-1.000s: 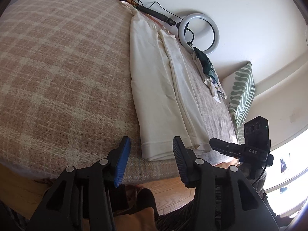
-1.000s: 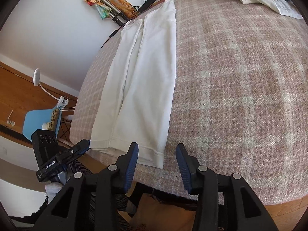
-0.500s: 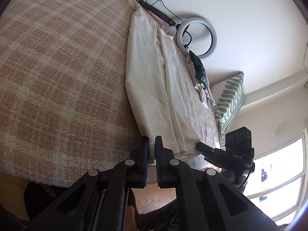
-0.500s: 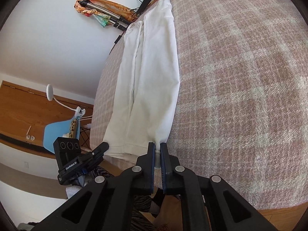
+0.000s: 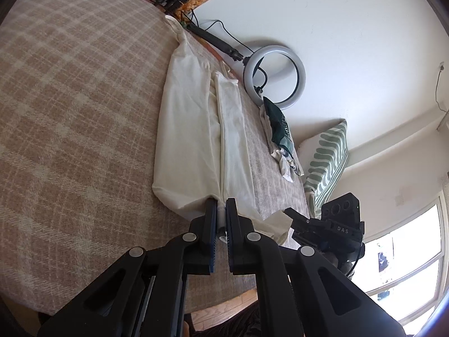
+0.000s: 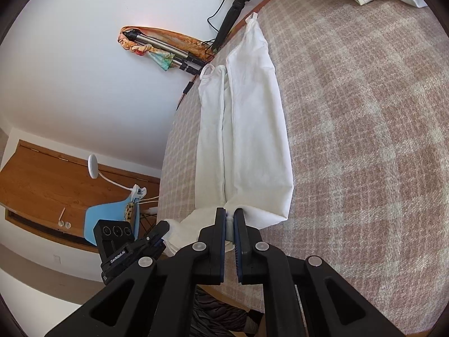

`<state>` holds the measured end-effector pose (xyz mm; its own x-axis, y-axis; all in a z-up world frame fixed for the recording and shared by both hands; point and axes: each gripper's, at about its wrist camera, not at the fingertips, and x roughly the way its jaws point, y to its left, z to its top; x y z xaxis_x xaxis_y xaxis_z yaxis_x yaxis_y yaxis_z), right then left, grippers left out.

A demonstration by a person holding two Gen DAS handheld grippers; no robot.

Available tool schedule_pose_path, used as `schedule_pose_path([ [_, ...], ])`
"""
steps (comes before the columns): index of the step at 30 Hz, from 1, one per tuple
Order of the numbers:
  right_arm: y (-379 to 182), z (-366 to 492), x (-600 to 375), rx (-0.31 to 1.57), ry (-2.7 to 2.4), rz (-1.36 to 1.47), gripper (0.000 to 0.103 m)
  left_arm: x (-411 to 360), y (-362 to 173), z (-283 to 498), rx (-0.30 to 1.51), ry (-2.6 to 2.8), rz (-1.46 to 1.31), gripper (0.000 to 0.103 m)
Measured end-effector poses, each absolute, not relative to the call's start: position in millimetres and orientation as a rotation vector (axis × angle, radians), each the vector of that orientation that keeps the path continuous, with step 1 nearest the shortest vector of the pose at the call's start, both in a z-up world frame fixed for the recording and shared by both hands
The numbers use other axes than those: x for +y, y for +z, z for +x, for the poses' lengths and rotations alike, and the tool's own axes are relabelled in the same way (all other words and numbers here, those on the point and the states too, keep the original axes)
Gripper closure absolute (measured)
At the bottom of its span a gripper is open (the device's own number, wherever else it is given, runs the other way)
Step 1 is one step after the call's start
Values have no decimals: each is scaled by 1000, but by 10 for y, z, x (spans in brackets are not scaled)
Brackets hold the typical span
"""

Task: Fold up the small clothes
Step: 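Fold the hem up toward the straps, then open both grippers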

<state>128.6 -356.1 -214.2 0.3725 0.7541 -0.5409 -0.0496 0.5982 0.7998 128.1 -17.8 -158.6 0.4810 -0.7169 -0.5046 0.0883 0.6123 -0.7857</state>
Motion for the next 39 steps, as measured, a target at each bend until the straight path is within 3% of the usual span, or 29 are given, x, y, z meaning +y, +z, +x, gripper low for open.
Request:
schedule_pose_path([
  [21,-2354,2221,-3473,1076,427,763,99,-169,-1847,2155,966,-442,-746,98],
  [23,-2350,2235,-3452,1080,423,741,95,-167,-1848,2170,965,-439,-743,96],
  [24,-2344,2232,-3452,1083,414,730,93,-164,-1831,2171,963,-426,-733,90],
  [25,-2327,2239,-3445,1078,411,719,91,-153,-1814,2175,965,-413,-727,77],
  [27,-2267,2214,-3468,1062,387,682,69,-99,-1763,2161,939,-417,-746,70],
  [39,-1834,2050,-3333,995,384,376,69,-93,-1366,2108,884,-415,-495,70],
])
